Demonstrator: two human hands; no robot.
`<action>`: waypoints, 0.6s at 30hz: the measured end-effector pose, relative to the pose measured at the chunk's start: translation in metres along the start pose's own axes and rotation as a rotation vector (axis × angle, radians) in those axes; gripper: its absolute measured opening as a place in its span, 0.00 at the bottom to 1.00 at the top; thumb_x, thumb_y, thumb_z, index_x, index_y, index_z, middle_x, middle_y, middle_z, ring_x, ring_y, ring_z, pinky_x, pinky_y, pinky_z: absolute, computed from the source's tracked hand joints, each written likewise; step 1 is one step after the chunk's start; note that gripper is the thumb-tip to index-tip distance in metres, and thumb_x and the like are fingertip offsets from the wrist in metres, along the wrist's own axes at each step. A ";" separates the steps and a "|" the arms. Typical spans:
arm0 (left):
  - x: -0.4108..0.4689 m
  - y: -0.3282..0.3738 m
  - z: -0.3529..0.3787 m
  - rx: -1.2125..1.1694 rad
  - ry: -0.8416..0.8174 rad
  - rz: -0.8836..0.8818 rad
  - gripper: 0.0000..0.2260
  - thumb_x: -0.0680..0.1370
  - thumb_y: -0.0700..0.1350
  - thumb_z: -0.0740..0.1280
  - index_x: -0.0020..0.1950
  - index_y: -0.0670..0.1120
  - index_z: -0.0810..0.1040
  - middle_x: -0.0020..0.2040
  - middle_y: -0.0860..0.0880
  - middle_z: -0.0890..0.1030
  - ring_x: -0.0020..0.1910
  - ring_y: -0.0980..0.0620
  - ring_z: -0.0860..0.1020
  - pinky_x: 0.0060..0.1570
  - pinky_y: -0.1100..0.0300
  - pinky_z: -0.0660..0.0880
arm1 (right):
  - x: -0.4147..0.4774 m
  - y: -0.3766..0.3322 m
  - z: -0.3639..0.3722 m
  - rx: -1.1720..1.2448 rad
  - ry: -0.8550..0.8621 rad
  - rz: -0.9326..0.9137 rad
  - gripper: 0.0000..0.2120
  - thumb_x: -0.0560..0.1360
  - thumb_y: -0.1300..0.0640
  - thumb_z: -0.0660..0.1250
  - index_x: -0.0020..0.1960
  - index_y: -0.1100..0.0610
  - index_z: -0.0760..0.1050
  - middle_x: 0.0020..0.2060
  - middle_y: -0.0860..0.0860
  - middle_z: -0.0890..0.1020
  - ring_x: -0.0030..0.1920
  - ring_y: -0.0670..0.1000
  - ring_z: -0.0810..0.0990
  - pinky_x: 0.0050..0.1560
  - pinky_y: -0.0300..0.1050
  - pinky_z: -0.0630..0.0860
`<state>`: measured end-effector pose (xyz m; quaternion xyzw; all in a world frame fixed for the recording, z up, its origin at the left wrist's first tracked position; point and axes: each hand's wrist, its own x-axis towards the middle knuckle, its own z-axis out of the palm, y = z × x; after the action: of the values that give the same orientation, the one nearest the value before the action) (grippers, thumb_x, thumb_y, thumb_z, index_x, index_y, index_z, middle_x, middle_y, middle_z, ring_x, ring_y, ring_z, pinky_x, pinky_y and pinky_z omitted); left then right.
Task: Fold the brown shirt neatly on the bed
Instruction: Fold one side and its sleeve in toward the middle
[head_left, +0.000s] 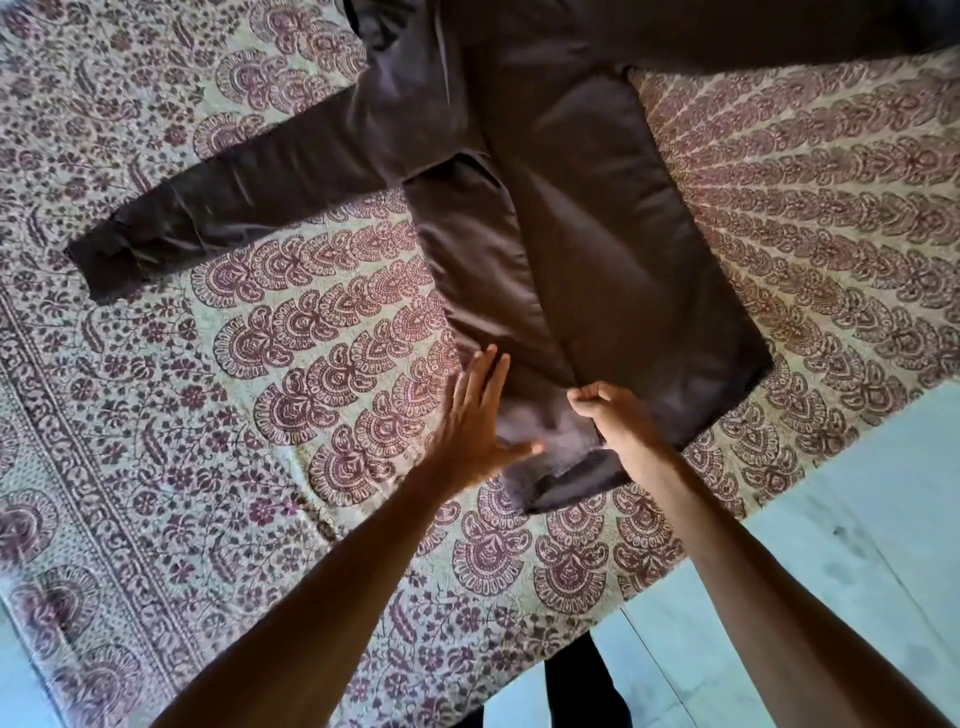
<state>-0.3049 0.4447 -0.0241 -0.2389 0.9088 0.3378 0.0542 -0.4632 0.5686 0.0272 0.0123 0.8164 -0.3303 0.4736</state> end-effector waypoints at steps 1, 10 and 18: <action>-0.009 0.006 0.006 0.010 -0.027 -0.002 0.55 0.65 0.73 0.65 0.79 0.47 0.43 0.80 0.47 0.43 0.79 0.47 0.44 0.76 0.42 0.46 | -0.003 -0.001 0.000 0.104 -0.052 0.064 0.08 0.76 0.57 0.69 0.38 0.53 0.76 0.36 0.47 0.78 0.39 0.46 0.75 0.37 0.39 0.68; -0.057 0.082 0.039 -0.174 0.369 -0.378 0.40 0.70 0.54 0.69 0.77 0.42 0.56 0.73 0.42 0.63 0.71 0.45 0.65 0.66 0.52 0.69 | -0.019 -0.013 0.016 0.256 -0.313 0.055 0.09 0.78 0.55 0.66 0.39 0.52 0.73 0.38 0.50 0.77 0.36 0.48 0.76 0.32 0.43 0.76; -0.092 0.093 0.051 -0.387 0.681 -0.755 0.15 0.67 0.30 0.62 0.51 0.44 0.72 0.48 0.45 0.76 0.37 0.58 0.69 0.31 0.56 0.67 | -0.019 -0.008 0.025 -0.328 -0.035 -0.119 0.06 0.76 0.54 0.66 0.43 0.55 0.74 0.40 0.52 0.80 0.42 0.55 0.78 0.43 0.46 0.74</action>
<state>-0.2707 0.5753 0.0153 -0.6504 0.6470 0.3596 -0.1706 -0.4367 0.5539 0.0381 -0.1192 0.8503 -0.2203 0.4628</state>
